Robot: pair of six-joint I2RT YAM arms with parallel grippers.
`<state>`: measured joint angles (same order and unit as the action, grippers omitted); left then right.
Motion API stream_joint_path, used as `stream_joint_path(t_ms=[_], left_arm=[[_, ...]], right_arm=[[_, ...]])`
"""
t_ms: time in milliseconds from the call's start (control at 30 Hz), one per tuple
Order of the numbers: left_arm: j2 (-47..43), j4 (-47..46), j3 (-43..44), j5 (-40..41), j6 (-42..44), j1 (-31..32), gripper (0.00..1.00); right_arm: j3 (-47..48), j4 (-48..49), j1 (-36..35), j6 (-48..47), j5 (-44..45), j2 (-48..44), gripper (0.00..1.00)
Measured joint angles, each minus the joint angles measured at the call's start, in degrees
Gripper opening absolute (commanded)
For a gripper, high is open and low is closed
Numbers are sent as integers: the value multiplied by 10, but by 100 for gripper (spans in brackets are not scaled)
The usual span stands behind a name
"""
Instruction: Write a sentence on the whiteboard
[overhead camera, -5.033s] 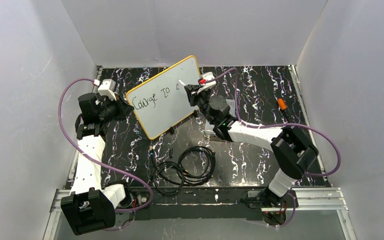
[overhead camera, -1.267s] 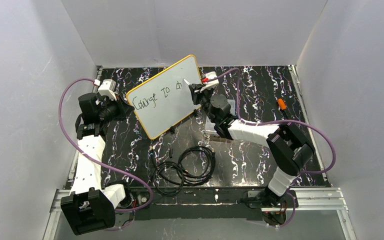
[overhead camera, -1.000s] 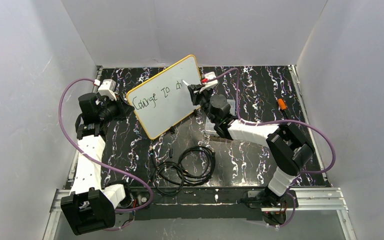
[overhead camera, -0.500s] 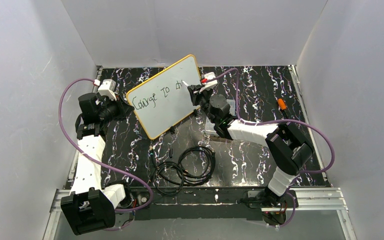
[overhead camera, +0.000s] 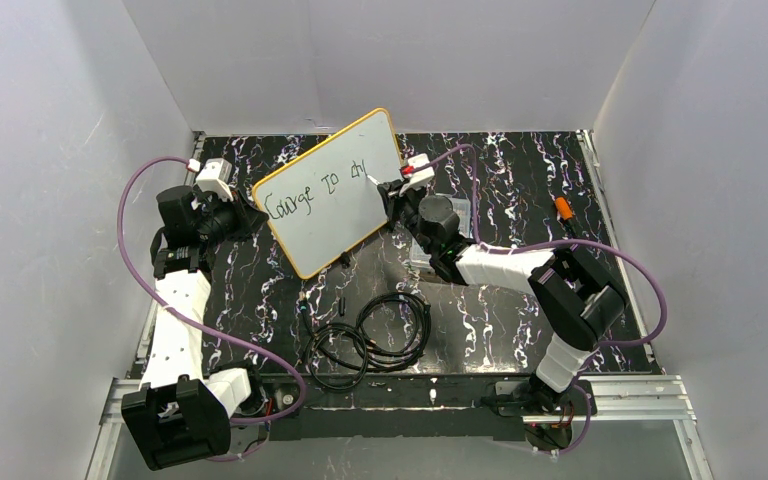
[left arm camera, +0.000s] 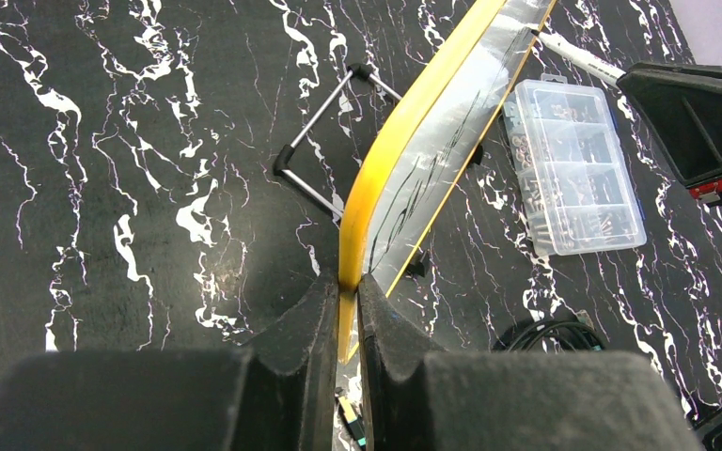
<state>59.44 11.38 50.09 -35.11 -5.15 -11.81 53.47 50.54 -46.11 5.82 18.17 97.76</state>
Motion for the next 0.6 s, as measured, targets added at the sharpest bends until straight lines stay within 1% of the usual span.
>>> stream_joint_path(t_ms=[333, 600], left_arm=[[0, 0, 0, -1, 0, 0, 0], [0, 0, 0, -3, 0, 0, 0]], right_arm=[[12, -8, -1, -12, 28, 0, 1], [33, -7, -1, -18, 24, 0, 1]])
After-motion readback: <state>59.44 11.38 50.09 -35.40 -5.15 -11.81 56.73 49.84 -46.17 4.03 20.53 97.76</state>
